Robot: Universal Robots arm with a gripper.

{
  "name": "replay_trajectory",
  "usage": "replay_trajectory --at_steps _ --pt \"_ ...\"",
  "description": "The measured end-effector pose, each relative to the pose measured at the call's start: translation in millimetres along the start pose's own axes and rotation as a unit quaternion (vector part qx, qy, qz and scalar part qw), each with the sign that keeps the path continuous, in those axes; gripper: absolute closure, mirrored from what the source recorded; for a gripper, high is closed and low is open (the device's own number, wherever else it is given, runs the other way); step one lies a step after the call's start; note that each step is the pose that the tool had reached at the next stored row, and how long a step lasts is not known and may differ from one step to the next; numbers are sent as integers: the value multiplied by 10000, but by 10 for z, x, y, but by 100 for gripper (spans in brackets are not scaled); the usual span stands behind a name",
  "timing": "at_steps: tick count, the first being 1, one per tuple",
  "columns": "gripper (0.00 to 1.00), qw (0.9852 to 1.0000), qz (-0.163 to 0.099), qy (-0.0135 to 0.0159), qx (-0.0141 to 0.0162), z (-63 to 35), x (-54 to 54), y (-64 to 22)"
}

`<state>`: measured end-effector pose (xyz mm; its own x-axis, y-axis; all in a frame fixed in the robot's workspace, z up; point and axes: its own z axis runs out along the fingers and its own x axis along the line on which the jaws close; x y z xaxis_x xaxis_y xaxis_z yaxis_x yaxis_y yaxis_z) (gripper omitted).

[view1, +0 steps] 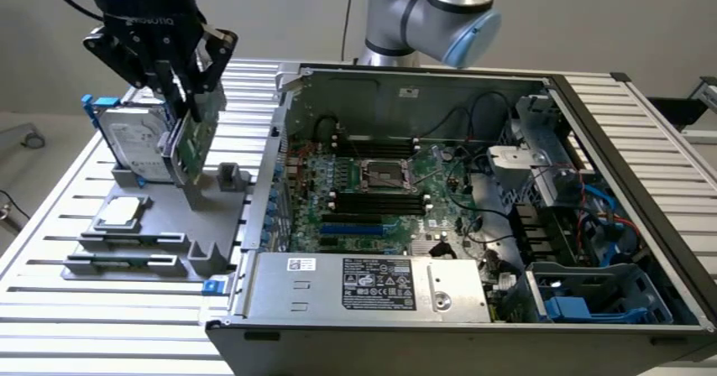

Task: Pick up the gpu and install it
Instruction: 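Pick up the gpu and move the gpu toward the slot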

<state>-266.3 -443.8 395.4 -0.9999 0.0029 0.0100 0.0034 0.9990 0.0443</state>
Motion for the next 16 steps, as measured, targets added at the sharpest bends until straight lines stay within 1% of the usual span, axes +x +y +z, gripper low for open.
replay_trajectory --at_steps 1,10,16 --pt "74 10000 -2 1 -2 -24 -37 -3" --pt "74 10000 -2 10 -1 -124 -443 -34" --pt "74 10000 -2 31 -2 -247 -716 -56"
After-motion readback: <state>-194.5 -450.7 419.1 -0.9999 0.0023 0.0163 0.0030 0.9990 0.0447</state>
